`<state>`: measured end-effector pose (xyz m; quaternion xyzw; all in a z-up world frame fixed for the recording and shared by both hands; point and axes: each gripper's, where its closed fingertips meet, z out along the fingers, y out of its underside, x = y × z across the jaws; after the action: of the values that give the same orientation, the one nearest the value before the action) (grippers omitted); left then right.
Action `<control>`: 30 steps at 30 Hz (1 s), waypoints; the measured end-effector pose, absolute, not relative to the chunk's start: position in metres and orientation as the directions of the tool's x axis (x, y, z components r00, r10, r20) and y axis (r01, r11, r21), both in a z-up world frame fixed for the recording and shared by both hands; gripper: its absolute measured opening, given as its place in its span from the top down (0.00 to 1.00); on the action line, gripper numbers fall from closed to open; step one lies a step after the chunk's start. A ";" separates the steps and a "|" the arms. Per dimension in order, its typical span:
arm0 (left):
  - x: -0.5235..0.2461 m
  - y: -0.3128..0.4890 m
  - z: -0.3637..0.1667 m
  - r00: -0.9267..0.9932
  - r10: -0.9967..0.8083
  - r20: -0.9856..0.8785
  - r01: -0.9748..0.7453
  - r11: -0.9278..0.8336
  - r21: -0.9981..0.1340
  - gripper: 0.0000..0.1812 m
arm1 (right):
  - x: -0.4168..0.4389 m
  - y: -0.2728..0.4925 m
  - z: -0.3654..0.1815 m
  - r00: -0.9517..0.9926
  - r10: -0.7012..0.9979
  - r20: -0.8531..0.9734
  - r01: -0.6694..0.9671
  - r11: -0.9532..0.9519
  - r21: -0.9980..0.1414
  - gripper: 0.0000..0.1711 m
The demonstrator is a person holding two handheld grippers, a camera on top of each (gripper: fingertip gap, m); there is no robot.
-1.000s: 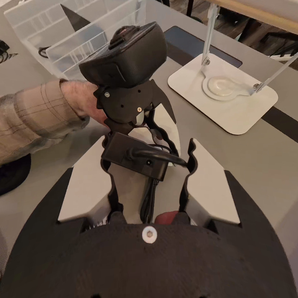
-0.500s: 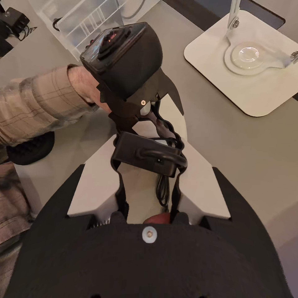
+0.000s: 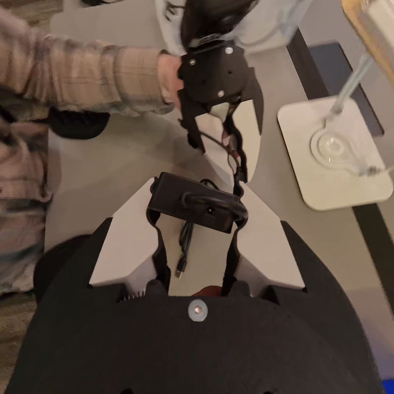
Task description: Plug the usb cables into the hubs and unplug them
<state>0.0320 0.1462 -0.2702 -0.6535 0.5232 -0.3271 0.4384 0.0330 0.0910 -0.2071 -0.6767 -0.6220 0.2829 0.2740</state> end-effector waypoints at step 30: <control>0.051 0.069 -0.111 0.117 -0.991 -0.061 0.108 0.074 -0.991 0.91 | 0.056 0.073 -0.146 -0.343 0.937 -0.060 0.430 0.100 -0.897 0.60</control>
<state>0.0514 0.0695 -0.1107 -0.4816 0.4585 -0.4809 0.5715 0.0562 0.0731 -0.1456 -0.4985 -0.6858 0.4486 0.2826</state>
